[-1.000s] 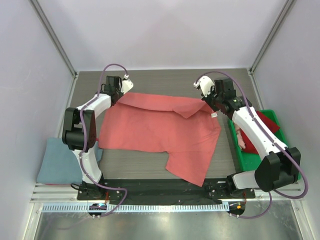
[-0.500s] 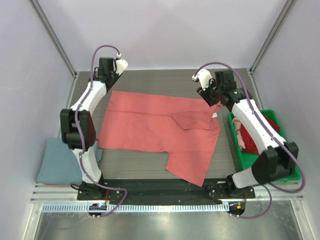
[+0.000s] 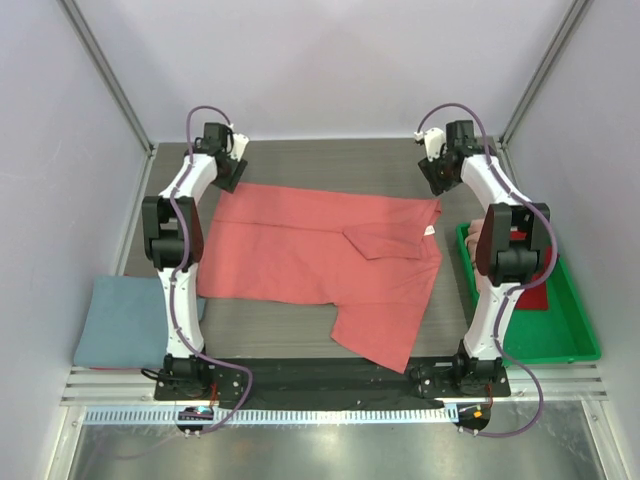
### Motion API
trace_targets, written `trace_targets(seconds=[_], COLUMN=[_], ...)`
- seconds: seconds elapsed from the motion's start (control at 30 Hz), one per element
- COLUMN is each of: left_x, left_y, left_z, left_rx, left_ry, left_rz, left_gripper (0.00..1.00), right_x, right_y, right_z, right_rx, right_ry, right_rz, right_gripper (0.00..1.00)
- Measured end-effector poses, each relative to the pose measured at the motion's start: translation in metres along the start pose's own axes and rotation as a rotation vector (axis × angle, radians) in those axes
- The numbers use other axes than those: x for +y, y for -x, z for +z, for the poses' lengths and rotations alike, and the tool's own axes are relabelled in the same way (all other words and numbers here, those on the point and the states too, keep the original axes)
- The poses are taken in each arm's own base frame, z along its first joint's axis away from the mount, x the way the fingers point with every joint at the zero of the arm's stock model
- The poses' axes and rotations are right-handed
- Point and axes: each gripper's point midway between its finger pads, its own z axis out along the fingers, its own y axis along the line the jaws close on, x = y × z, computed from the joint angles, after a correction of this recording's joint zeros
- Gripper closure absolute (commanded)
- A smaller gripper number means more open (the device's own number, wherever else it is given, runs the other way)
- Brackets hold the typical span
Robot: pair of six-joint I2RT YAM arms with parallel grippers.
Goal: Fold and stack the t-shirts
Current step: Fold the tshirt
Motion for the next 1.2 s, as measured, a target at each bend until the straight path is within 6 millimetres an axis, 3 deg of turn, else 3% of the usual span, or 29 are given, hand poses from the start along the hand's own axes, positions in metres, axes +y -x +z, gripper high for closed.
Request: trace_targets(seconds=[0.2,0.37,0.6,0.73,0.87,0.97,1.2], left_x=[0.003,0.002,-0.006,-0.004,-0.005,-0.005,-0.003], left_y=[0.009,0.013,0.003,0.007,0.008,0.008,0.014], left_z=[-0.001,0.007,0.031,0.032,0.034,0.036,0.041], left_rx=[-0.025,-0.034,-0.001,-0.011,-0.011,-0.012,-0.026], left_ry=[-0.003,-0.011,-0.029,-0.025,-0.025,-0.028,-0.021], left_rz=[-0.043,-0.060,-0.059,-0.060,-0.061,-0.063,-0.069], left_gripper=[0.37,0.37,0.38,0.39,0.41,0.42,0.43], right_x=[-0.019,-0.014,-0.009,-0.006,-0.002,0.004,0.007], right_y=[-0.007,-0.022,-0.034,-0.037,-0.038,-0.038,-0.036], right_z=[0.019,0.029,0.055,0.065,0.068,0.069,0.069], right_rx=[0.015,0.056,0.095,0.104,0.105,0.102,0.101], right_ry=[0.014,0.052,0.095,0.116,0.143,0.178,0.200], right_rz=[0.057,0.084,0.102,0.106,0.108,0.109,0.108], right_gripper=[0.50,0.50,0.51,0.54,0.69,0.92,0.97])
